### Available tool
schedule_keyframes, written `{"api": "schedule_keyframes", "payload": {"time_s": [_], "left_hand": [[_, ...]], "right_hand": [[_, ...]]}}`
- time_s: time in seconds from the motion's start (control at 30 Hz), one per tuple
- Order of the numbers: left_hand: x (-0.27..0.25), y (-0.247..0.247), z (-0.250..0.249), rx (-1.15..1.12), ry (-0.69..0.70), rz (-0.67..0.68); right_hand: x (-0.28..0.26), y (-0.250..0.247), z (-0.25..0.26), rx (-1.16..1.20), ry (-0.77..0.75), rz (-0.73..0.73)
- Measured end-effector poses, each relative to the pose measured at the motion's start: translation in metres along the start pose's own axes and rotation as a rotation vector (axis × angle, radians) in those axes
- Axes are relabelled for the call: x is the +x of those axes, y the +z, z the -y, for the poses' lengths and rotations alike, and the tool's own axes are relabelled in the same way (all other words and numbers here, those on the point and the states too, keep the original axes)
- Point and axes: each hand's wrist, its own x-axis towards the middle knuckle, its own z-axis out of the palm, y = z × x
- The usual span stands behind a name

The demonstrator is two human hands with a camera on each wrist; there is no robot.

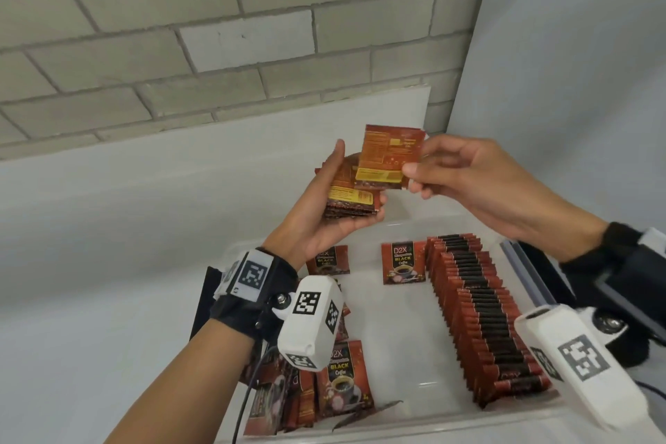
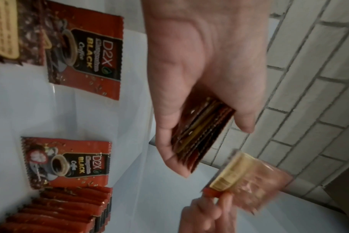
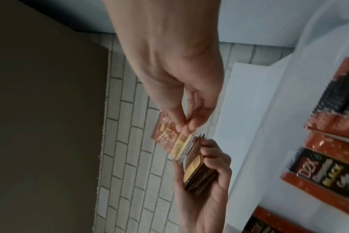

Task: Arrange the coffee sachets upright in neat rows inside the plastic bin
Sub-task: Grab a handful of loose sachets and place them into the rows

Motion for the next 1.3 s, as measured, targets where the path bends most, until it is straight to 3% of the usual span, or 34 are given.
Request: {"api": "schedule_keyframes", "payload": {"time_s": [0.13,0.4,0.53,0.63,0.77,0.93,1.03,1.17,1.3], "left_hand": [[0.0,0.001,0.002,-0.044,-0.036,0.029],[0.001,-0.001,0.005,-0.033,0.062,0.038],[0.001,0.0,0.004,-0.122,0.185,-0.001],[0.002,-0.002,0.002,-0.17,0.267,0.002],[0.003,-0.003,0.003,-0.169,0.302,0.01],[0.003,-0.003,0.003,-0.127,0.289,0.001],[0.005,-0.004,0.0,-0.212,0.31,-0.038],[0.007,-0.008,-0.001,-0.272,0.316,-0.11],[0.006,-0.006,0.0,-0.248,0.293,-0.116]], "right_hand": [[-0.003,0.0,0.001,-0.113,-0.173,0.021],[0.0,-0.005,-0.011,-0.408,-0.215,0.046],[0.001,-0.002,-0.009,-0.019,0.015,-0.017],[-0.004,0.0,-0.005,0.176,0.218,0.108],[-0.007,0.009,-0.006,0.187,0.262,0.198],[0.002,0.011,-0.006,0.236,0.233,0.082],[0.005,-0.003,0.003,0.012,0.211,0.133],[0.008,-0.01,0.011,-0.534,0.233,0.366],[0.017,0.003,0.002,-1.035,0.127,0.521]]}}
